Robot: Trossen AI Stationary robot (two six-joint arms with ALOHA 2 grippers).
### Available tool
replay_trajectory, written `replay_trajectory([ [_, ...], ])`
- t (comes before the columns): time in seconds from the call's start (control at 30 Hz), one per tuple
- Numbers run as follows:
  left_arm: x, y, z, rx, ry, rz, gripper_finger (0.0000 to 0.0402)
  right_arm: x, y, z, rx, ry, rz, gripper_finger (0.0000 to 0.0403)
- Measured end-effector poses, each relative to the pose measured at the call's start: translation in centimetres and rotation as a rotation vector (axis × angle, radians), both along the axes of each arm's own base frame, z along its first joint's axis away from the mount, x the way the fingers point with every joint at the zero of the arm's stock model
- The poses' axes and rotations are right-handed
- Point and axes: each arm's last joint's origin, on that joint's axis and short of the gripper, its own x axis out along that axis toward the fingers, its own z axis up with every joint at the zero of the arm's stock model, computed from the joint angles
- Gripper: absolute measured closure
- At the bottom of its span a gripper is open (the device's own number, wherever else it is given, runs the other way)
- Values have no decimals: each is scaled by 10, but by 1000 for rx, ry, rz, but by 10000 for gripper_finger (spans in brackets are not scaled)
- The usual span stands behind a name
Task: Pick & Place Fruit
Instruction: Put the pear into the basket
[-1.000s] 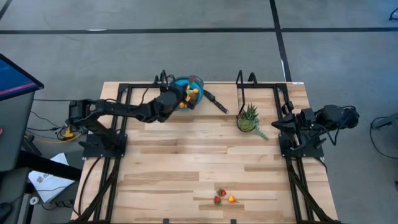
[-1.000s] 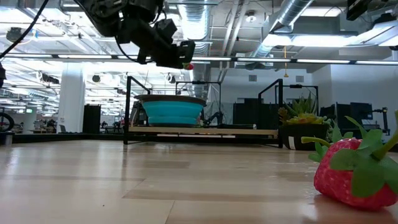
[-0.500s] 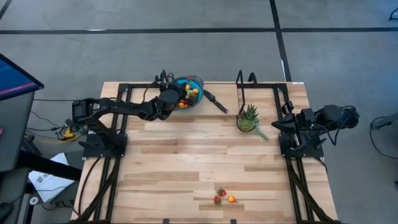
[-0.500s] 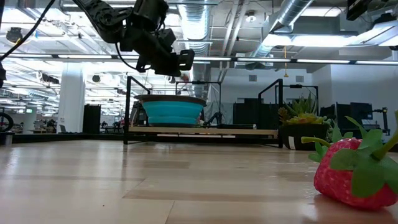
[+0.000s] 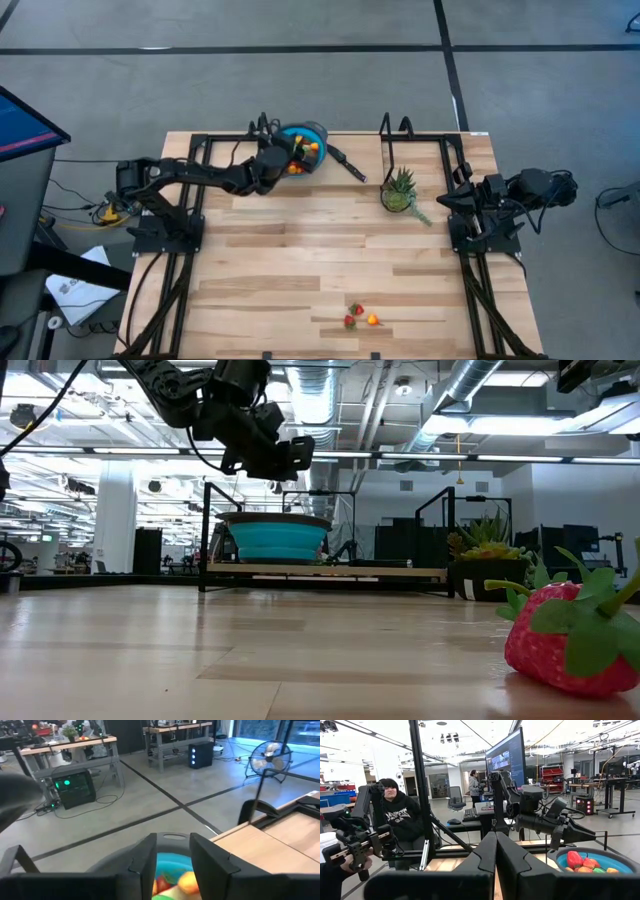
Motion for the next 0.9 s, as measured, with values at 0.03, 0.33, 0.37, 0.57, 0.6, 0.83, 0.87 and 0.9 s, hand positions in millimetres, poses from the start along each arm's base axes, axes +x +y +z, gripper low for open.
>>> replay_trajectory([
  [0.03,1,-2,0,0,-2,-6,295,0,0,0,0,0,0,403],
  [0.33,10,-26,2,-6,-31,-141,371,0,0,0,0,0,0,403],
  [0.37,10,-29,3,-5,-36,-149,379,0,0,0,0,0,0,403],
  [0.57,14,-45,8,-18,-112,-192,396,0,0,0,-1,1,0,403],
  [0.6,14,-47,8,-21,-123,-198,395,0,0,-1,-3,7,0,403],
  [0.83,18,-66,11,-20,-150,-255,394,0,0,-1,-2,13,1,403],
  [0.87,18,-70,11,-19,-157,-268,396,0,0,-1,8,14,2,403],
  [0.9,19,-75,12,-18,-161,-283,397,0,0,-1,19,14,4,403],
])
